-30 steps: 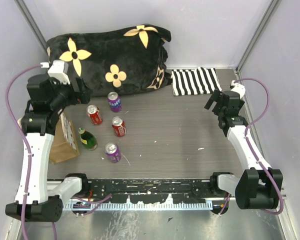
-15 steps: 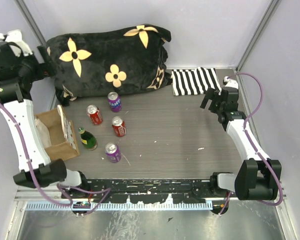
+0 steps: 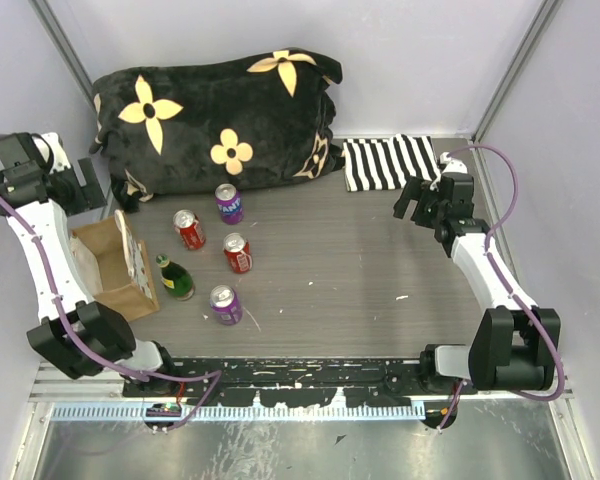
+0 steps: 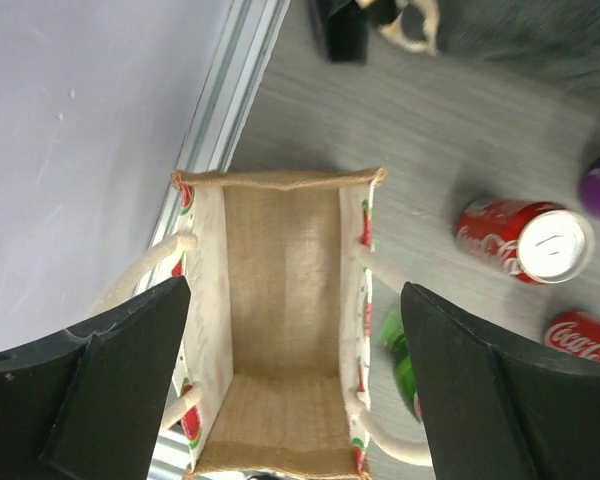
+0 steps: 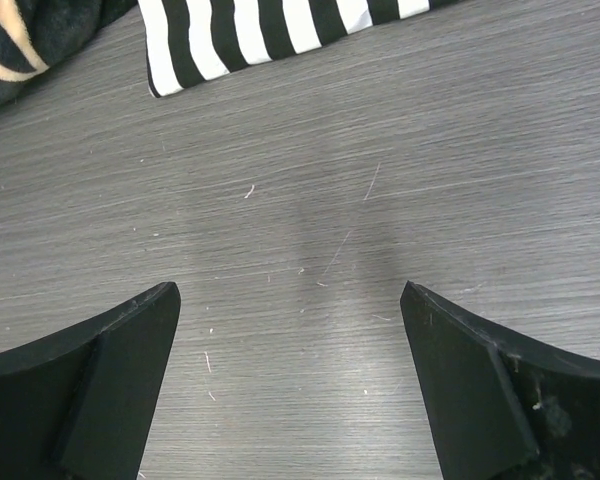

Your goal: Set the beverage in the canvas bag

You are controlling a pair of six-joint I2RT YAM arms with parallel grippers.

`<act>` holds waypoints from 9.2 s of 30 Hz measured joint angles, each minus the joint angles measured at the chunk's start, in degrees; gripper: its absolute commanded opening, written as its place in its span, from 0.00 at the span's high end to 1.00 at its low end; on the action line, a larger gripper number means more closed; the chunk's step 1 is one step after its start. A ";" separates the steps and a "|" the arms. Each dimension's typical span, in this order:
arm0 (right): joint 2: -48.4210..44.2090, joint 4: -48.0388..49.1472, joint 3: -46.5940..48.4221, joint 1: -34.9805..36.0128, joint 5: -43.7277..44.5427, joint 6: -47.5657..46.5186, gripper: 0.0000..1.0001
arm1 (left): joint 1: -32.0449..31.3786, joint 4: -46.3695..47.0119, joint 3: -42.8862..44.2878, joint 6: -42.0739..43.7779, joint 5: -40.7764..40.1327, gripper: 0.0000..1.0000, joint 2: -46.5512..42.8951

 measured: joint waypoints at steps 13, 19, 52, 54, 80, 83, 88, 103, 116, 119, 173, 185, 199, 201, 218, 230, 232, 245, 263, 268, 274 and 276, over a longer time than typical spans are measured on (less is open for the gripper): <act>1.62 -0.94 1.99 0.00 -3.30 0.22 0.03 | 0.00 10.25 -8.79 5.84 -7.21 0.08 6.01; 1.62 -1.38 1.99 0.00 -3.72 0.20 0.03 | 0.00 14.45 -11.28 8.28 -10.05 0.12 7.67; 4.15 -3.54 4.72 0.00 -3.96 -0.31 0.03 | 0.85 8.11 -2.36 8.63 -4.11 1.00 12.66; 4.24 -3.65 5.05 0.00 -3.96 -0.39 0.03 | 0.81 6.64 1.66 7.63 -2.10 1.00 12.39; 3.98 -3.89 5.31 0.00 -4.07 0.02 0.04 | -13.97 7.54 31.95 -22.88 24.65 1.00 10.32; 3.10 -3.93 5.31 0.00 -3.91 -0.02 0.04 | -18.71 9.55 31.82 -26.45 24.57 1.00 10.51; 0.87 -4.72 5.31 0.00 -3.23 -0.46 0.04 | -29.07 12.96 30.42 -30.14 23.06 1.00 10.51; -3.52 -6.95 5.11 0.00 -1.95 -1.31 0.04 | -54.93 24.63 6.71 -41.05 15.06 1.00 6.69; -6.19 -10.03 4.98 0.00 -1.77 -2.05 0.04 | -71.14 29.49 -4.96 -45.20 4.52 1.00 3.10; -7.19 -10.12 4.70 0.00 -1.79 -2.38 0.04 | -71.91 30.84 -5.70 -45.64 3.06 0.97 5.70; -11.82 -13.79 -6.29 15.04 -2.56 24.87 0.24 | -55.60 13.70 -12.81 -3.41 22.23 0.11 5.38; -9.40 -12.57 -6.64 15.17 -1.25 26.08 0.36 | -59.84 14.91 -14.60 -2.16 26.25 0.12 9.09; -8.52 -11.72 -6.51 15.39 -1.79 25.40 0.67 | -60.87 19.43 -17.68 -2.43 22.97 0.60 12.35; -7.56 -11.72 -6.01 15.39 -1.99 25.05 0.71 | -60.87 19.67 -17.73 -2.89 22.86 0.75 12.74; 6.60 -12.24 5.60 15.47 -5.70 17.07 0.87 | -61.59 21.73 -26.58 -10.51 22.75 1.00 5.16; 16.94 -14.80 15.93 17.44 -10.60 10.01 0.90 | -66.38 22.80 -32.57 -18.49 21.64 0.97 -1.86; 17.81 -14.82 16.90 18.58 -11.13 8.72 0.90 | -66.34 22.84 -33.31 -19.43 21.07 0.96 -2.78; 20.28 -10.97 17.92 26.16 -11.67 6.36 0.91 | -64.32 20.46 -37.07 -22.29 17.00 0.88 -9.01; 28.79 -13.92 29.18 29.68 -9.86 3.13 0.90 | -61.00 23.56 -41.48 -25.62 17.42 0.30 -11.63; 29.16 -15.28 30.23 29.68 -8.98 2.34 0.89 | -61.00 24.92 -41.59 -26.49 18.49 0.29 -11.63; 29.40 -17.49 32.30 29.68 -6.34 0.92 0.77 | -61.00 26.45 -42.45 -27.50 19.58 0.30 -11.58; 29.40 -18.18 32.94 29.68 -5.55 0.35 0.71 | -61.00 26.86 -42.45 -27.82 19.87 0.30 -11.56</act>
